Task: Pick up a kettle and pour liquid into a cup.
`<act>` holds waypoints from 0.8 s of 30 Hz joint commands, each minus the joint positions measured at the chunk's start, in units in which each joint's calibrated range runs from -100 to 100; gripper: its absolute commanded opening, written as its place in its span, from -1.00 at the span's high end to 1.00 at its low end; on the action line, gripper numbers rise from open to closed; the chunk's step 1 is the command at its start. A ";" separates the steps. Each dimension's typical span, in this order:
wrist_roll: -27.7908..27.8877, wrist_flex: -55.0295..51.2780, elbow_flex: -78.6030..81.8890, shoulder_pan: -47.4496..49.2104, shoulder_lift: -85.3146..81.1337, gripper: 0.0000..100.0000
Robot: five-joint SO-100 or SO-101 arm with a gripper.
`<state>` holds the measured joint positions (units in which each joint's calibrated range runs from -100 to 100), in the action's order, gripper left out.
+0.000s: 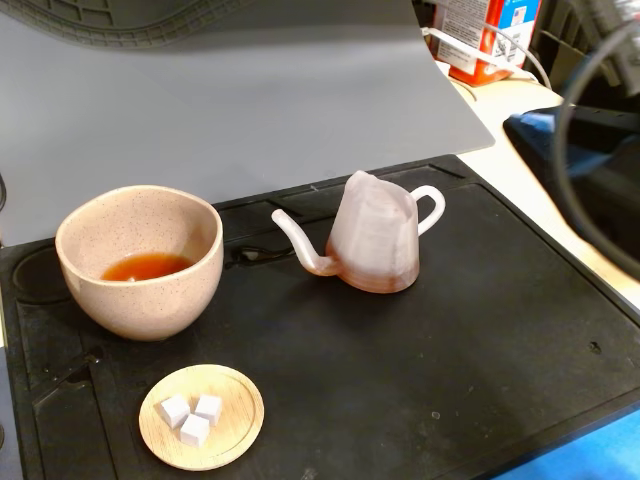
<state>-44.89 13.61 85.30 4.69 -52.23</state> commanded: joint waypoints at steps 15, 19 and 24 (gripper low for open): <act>-6.20 -28.87 14.61 -5.71 -35.40 0.99; -6.20 -38.56 14.61 -5.64 -37.71 0.99; -6.20 -50.92 14.70 -5.64 -40.09 0.99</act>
<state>-51.02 -31.20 99.81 -1.13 -90.92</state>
